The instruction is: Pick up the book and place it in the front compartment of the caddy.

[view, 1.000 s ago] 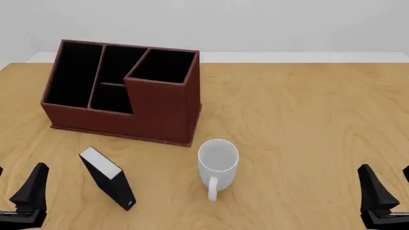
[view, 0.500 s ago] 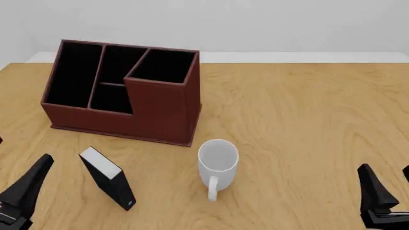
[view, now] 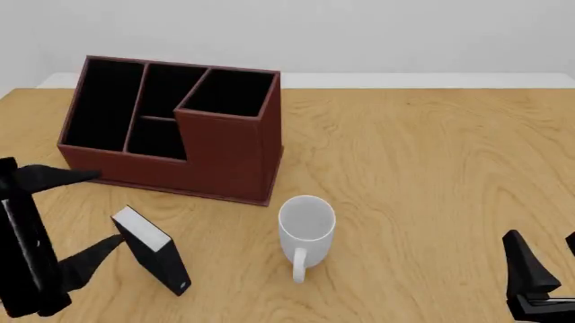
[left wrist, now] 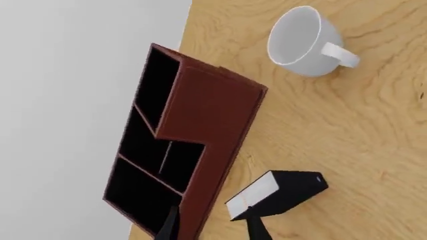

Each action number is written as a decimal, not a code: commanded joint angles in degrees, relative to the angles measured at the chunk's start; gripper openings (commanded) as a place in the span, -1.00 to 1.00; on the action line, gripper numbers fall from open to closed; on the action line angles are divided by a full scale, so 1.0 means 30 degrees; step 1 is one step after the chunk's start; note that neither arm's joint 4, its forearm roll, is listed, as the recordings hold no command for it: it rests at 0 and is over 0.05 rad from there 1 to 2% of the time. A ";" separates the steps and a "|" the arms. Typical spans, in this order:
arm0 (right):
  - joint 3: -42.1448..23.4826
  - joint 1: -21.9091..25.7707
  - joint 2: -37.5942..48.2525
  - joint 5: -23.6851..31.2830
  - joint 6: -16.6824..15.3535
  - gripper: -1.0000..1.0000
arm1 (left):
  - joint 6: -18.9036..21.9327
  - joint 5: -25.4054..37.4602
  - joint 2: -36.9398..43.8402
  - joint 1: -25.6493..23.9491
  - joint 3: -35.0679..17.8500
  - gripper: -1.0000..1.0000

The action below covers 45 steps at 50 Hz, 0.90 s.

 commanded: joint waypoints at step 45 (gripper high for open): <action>-0.0001 -0.0002 -0.0098 0.0103 -0.0005 1.00 | 1.9717 1.1915 0.7059 0.1059 -0.6590 1.00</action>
